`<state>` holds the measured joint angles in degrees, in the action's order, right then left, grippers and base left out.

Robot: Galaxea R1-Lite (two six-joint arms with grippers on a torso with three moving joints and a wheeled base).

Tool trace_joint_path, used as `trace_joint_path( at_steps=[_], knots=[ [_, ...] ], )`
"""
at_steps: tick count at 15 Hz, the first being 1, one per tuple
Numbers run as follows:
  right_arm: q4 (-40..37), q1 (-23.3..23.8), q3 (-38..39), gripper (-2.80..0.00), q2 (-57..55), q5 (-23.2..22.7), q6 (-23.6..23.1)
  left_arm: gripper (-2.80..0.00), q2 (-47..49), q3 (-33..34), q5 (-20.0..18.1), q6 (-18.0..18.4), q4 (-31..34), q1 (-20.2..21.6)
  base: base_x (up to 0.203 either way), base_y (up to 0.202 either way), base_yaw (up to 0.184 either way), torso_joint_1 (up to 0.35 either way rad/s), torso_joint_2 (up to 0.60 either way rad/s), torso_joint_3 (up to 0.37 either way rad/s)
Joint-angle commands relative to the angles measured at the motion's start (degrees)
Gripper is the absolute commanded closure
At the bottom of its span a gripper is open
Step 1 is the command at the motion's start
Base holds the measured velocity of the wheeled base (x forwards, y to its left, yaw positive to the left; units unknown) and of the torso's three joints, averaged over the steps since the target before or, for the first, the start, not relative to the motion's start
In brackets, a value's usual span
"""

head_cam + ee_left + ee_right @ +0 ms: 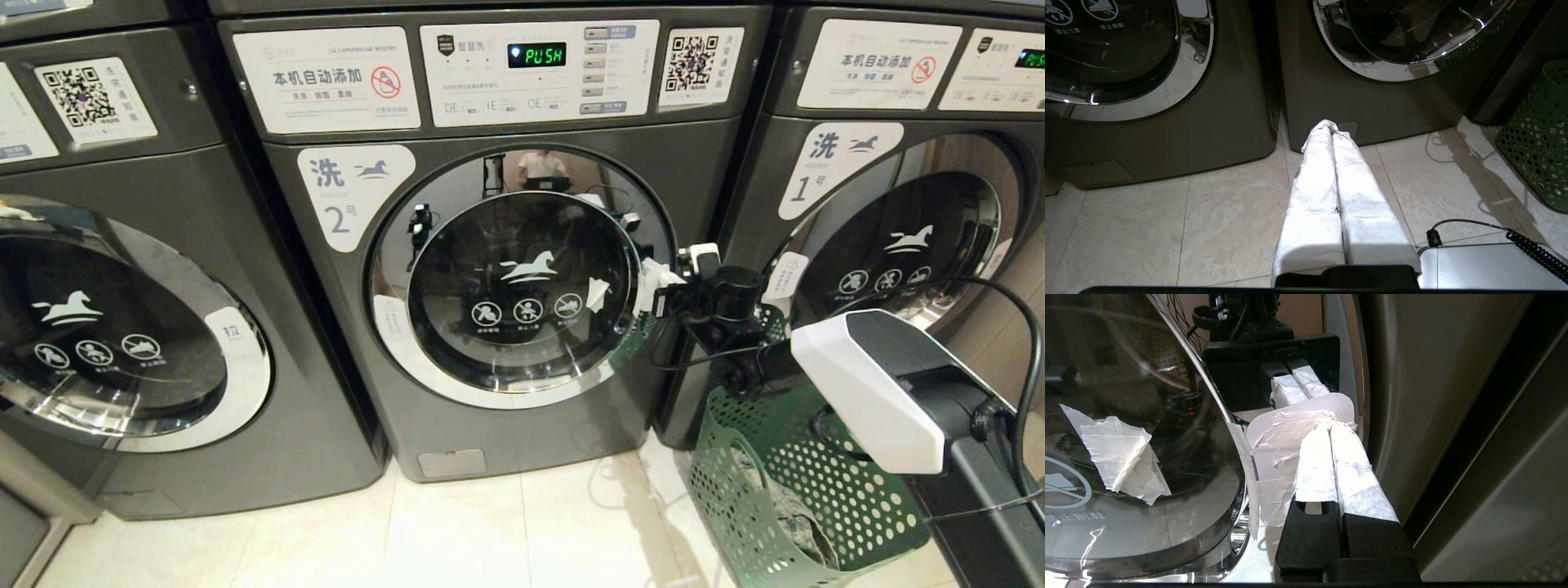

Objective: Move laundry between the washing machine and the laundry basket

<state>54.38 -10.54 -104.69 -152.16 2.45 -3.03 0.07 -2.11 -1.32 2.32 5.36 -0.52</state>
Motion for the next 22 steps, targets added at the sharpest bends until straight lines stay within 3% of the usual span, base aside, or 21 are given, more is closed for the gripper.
trace_joint_path(
  at_steps=[1,6,10,17,22],
  knots=[
    [0.2,0.0,-3.4,0.0,-4.0,-0.1,0.0,0.0,-0.1,0.0,0.0,0.1,0.0,0.0,0.0,0.0,0.0,0.0,0.0,0.0],
    [-0.2,0.0,-7.5,0.0,-8.2,0.0,0.1,0.0,-0.1,0.0,0.1,0.1,0.0,0.0,0.0,0.0,0.0,0.0,0.0,0.0],
    [0.3,-0.5,-0.9,0.0,-3.0,1.5,0.3,0.0,-0.1,0.0,-0.1,0.2,0.0,0.0,0.0,0.0,0.0,0.0,0.0,0.0],
    [-0.4,-8.5,55.6,0.0,32.9,1.0,5.5,0.0,-0.1,-0.1,0.1,-0.5,0.1,0.0,0.0,0.0,0.0,0.0,0.0,0.0],
    [4.8,-14.3,89.1,0.0,52.0,9.9,10.0,0.0,-0.1,-0.1,0.1,-0.6,0.1,0.0,0.0,0.0,0.0,0.0,0.0,0.0]
  ],
)
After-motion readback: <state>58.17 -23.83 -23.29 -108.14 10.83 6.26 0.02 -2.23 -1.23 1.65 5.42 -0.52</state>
